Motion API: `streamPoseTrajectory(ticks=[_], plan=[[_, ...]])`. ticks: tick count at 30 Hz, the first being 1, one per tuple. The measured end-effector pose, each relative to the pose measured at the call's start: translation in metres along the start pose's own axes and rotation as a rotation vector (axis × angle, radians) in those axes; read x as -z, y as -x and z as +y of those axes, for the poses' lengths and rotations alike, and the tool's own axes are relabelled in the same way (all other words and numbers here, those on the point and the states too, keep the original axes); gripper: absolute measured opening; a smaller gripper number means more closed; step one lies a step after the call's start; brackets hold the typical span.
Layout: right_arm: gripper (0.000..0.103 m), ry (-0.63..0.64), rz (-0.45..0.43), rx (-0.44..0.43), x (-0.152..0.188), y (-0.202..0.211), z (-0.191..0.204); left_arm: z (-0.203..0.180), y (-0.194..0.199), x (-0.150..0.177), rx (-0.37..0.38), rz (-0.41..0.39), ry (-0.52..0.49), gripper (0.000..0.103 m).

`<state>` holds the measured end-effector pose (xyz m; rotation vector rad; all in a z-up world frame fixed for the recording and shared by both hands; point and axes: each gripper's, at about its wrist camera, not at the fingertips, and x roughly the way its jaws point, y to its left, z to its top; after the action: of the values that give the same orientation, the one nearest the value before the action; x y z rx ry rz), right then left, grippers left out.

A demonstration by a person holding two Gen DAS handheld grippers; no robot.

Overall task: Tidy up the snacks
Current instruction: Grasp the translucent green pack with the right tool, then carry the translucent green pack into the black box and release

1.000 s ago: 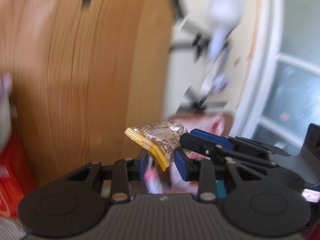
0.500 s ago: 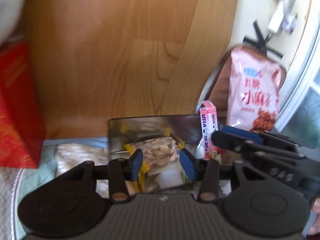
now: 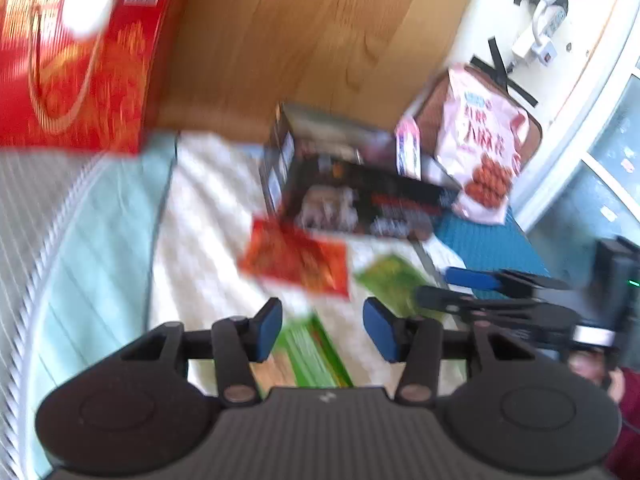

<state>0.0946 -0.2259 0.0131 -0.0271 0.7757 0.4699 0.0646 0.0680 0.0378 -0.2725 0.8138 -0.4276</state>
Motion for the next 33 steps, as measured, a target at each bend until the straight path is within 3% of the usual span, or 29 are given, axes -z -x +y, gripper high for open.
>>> streamPoseTrajectory(ticks=[2, 4, 5, 6, 8, 13, 16, 21, 24, 27, 30, 33], plan=[[0.052, 0.015, -0.021, -0.009, 0.004, 0.005, 0.007, 0.000, 0.000, 0.013, 0.017, 0.016, 0.013, 0.046], [0.050, 0.022, -0.016, -0.040, 0.006, 0.015, 0.016, -0.001, 0.006, 0.022, 0.018, 0.003, 0.011, 0.046], [0.027, 0.036, -0.021, -0.066, 0.009, 0.021, 0.022, -0.001, 0.010, 0.025, 0.026, 0.002, 0.015, 0.046], [0.028, 0.048, -0.029, -0.081, 0.012, 0.029, 0.029, 0.000, 0.013, 0.027, 0.039, 0.000, 0.023, 0.046], [0.019, 0.053, -0.050, -0.103, 0.020, 0.045, 0.038, 0.001, 0.021, 0.034, 0.061, -0.001, 0.026, 0.046], [0.015, 0.017, -0.010, -0.261, 0.052, 0.066, 0.056, -0.003, 0.031, 0.055, 0.112, 0.031, -0.004, 0.049], [0.005, -0.055, 0.034, -0.359, 0.071, 0.068, 0.064, -0.006, 0.031, 0.068, 0.142, 0.061, -0.006, 0.057], [0.005, -0.172, 0.040, -0.398, 0.086, 0.059, 0.060, -0.009, 0.022, 0.077, 0.186, 0.068, 0.008, 0.076], [0.012, -0.187, 0.034, -0.384, 0.082, 0.062, 0.057, -0.015, 0.019, 0.075, 0.174, 0.074, 0.007, 0.075], [0.025, -0.199, 0.025, -0.368, 0.082, 0.067, 0.050, -0.015, 0.015, 0.074, 0.193, 0.090, 0.014, 0.065], [0.026, -0.258, 0.029, -0.410, 0.086, 0.061, 0.041, -0.013, 0.008, 0.075, 0.241, 0.112, 0.058, 0.043], [0.024, -0.248, 0.008, -0.390, 0.081, 0.057, 0.045, -0.014, 0.003, 0.074, 0.246, 0.119, 0.099, 0.040]])
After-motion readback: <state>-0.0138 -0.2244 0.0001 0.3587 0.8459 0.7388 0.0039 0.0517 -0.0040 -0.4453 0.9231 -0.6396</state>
